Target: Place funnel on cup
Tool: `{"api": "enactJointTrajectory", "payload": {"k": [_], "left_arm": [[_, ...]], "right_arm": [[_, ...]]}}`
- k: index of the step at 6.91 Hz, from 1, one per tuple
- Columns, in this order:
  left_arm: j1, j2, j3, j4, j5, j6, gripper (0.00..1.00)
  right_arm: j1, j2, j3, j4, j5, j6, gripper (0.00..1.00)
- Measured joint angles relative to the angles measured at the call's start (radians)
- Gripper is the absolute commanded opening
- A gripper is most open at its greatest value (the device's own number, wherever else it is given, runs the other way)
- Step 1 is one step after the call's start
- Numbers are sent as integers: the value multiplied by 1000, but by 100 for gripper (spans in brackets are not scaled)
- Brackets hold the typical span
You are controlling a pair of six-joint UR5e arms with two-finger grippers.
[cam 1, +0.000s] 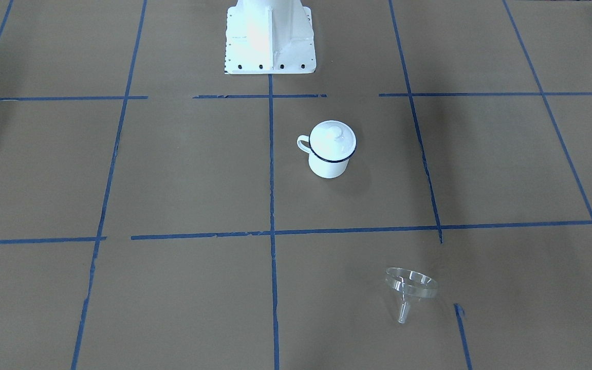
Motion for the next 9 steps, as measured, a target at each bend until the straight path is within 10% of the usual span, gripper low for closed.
{"api": "enactJointTrajectory", "payload": {"k": [7,9], "left_arm": [[15,-217,-44,-113,7,-32,100],[24,-256,-84,-223,1,-329,100]], "right_arm": [[0,0,0,0,0,0,100],[0,0,0,0,0,0,100]]}}
